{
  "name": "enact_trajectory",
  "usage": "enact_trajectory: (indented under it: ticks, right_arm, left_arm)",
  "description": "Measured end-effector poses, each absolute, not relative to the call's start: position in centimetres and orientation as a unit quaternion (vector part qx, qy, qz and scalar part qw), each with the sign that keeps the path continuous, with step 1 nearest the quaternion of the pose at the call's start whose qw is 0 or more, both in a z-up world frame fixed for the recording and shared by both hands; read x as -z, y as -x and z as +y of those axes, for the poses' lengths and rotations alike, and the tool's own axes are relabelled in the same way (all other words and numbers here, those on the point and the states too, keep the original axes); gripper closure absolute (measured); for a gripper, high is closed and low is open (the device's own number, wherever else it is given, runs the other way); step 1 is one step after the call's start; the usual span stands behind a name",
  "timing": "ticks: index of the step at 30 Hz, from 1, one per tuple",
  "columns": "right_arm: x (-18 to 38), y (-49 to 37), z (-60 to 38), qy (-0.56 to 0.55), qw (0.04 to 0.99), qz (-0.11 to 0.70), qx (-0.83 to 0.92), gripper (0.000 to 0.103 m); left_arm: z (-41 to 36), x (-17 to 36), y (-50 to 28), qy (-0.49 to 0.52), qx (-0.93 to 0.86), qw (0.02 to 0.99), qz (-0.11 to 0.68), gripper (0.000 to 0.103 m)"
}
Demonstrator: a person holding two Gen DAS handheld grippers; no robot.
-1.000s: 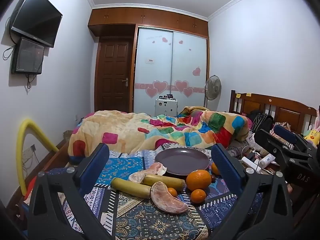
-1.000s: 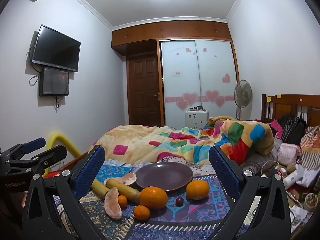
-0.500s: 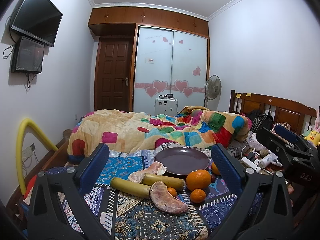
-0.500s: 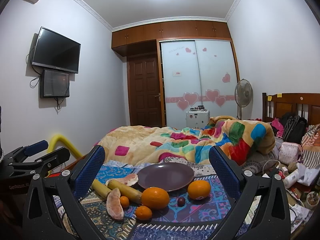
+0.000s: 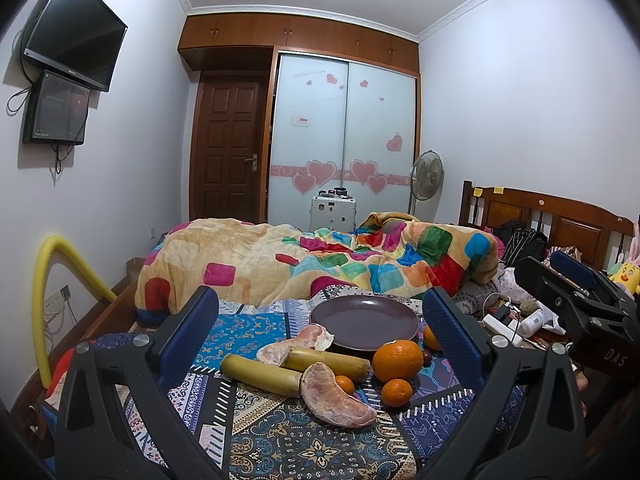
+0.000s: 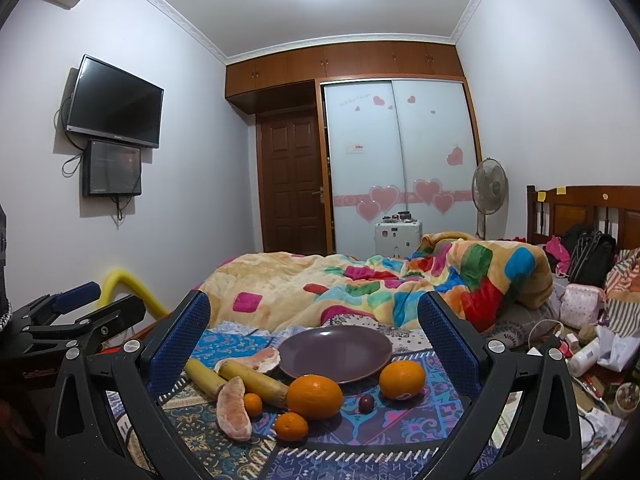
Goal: Organize fruits
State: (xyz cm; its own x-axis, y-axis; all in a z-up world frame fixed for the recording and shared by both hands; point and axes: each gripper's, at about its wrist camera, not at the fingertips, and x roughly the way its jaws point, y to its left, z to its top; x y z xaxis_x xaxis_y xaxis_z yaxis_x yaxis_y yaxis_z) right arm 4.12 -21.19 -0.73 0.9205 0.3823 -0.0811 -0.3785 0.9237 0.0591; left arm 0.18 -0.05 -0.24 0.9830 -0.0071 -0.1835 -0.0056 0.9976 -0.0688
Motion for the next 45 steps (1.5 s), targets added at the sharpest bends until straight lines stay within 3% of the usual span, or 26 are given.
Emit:
enact_trajectory:
  ticks: [45]
  right_arm:
    - [2.2,-5.4,-21.6,-0.023,0.98,0.058,-0.186,0.0]
  left_arm:
    - [0.4,1.2,-1.1,0.031,-0.007,0.994,0.102,0.0]
